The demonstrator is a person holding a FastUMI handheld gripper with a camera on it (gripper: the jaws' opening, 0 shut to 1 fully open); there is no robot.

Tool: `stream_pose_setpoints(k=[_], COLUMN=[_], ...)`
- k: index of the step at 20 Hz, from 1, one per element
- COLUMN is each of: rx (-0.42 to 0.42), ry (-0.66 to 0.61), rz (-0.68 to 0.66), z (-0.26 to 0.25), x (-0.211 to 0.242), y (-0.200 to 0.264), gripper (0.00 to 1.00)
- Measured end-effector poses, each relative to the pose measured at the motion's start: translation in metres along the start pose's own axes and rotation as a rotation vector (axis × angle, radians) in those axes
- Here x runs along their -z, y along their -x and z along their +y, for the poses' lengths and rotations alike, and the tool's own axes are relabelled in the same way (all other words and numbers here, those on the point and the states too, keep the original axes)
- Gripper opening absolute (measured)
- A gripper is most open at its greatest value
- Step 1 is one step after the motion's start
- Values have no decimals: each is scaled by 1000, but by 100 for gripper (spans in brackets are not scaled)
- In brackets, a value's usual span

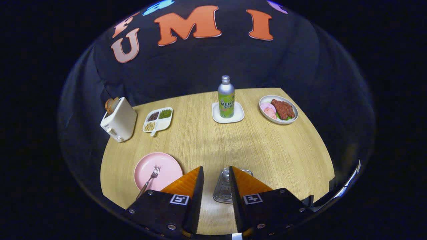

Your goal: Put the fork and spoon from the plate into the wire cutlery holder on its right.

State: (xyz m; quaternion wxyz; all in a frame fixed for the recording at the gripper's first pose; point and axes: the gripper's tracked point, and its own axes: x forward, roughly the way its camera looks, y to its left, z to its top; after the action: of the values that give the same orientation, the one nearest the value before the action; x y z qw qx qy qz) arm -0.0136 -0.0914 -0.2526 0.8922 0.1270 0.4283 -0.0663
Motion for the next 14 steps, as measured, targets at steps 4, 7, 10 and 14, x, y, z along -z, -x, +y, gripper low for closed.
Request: stream_pose_setpoints(k=[4, 7, 10, 14], rx=[7, -15, -32, -49], ry=[34, 36, 57, 128], rz=[-183, -345, -455, -543], z=[22, 47, 69, 109], x=[-31, -61, -77, -88], y=[13, 27, 39, 50], gripper=[70, 85, 89, 92])
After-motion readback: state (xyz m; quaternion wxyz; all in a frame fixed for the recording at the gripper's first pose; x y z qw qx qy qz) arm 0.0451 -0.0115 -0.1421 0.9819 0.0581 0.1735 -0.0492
